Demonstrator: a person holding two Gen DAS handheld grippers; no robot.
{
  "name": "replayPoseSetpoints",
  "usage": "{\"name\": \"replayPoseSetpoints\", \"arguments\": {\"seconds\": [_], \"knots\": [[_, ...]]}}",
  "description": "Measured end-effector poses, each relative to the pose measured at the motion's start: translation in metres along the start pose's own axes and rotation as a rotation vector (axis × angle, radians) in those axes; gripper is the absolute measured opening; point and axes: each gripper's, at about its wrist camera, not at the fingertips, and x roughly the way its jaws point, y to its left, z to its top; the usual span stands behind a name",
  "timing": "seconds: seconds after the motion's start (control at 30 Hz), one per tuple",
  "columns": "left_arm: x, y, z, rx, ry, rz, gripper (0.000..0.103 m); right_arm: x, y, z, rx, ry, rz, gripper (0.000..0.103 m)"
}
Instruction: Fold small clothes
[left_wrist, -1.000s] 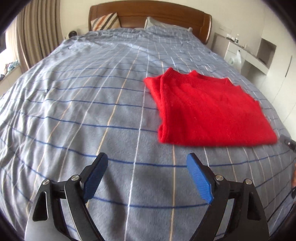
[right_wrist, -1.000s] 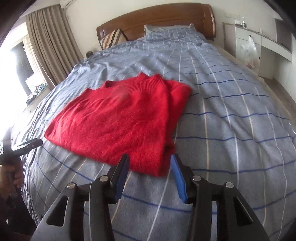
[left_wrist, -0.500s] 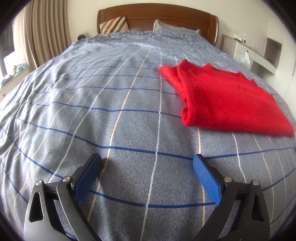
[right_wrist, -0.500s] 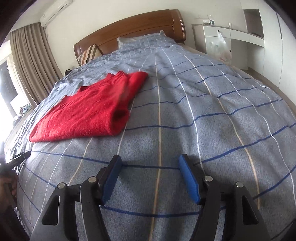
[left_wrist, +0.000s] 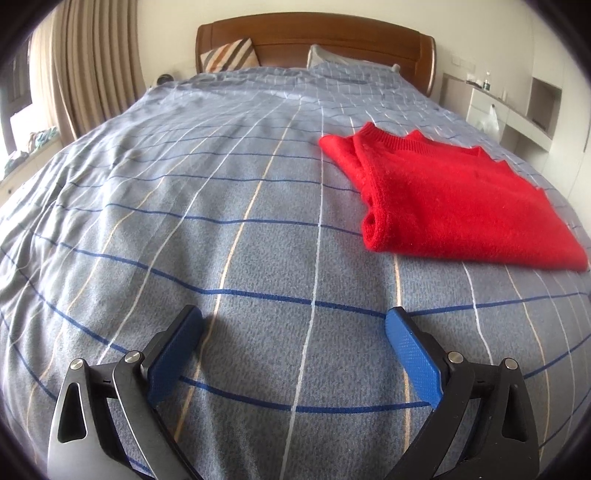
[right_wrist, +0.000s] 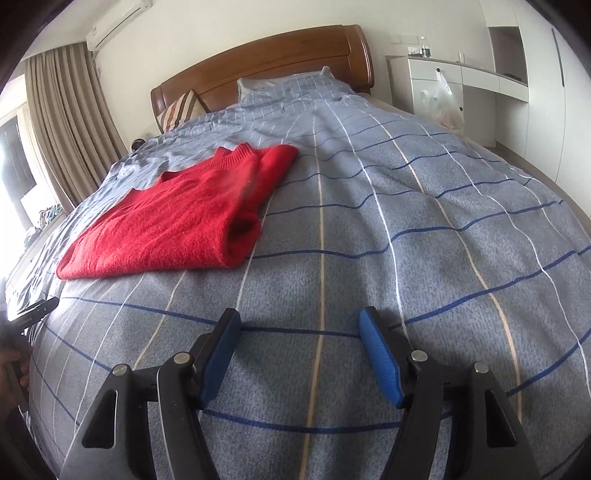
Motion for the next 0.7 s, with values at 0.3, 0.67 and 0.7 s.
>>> {"name": "replayPoseSetpoints", "arguments": {"seconds": [0.3,0.67,0.7], "knots": [[-0.0009,0.0,-0.0014,-0.004,-0.006,-0.003,0.1,-0.0001,0.0001,-0.0001,-0.001,0.0,0.0,0.067],[-0.0007,0.0003,-0.0017,-0.003,-0.006,-0.003,0.1,-0.0004,0.0015,0.0001,-0.005,0.001,-0.005,0.067],[-0.0007,0.0002,-0.0018,-0.003,-0.006,-0.003,0.1,-0.0006,0.0014,0.0002,-0.005,0.0,-0.005,0.067]]}}
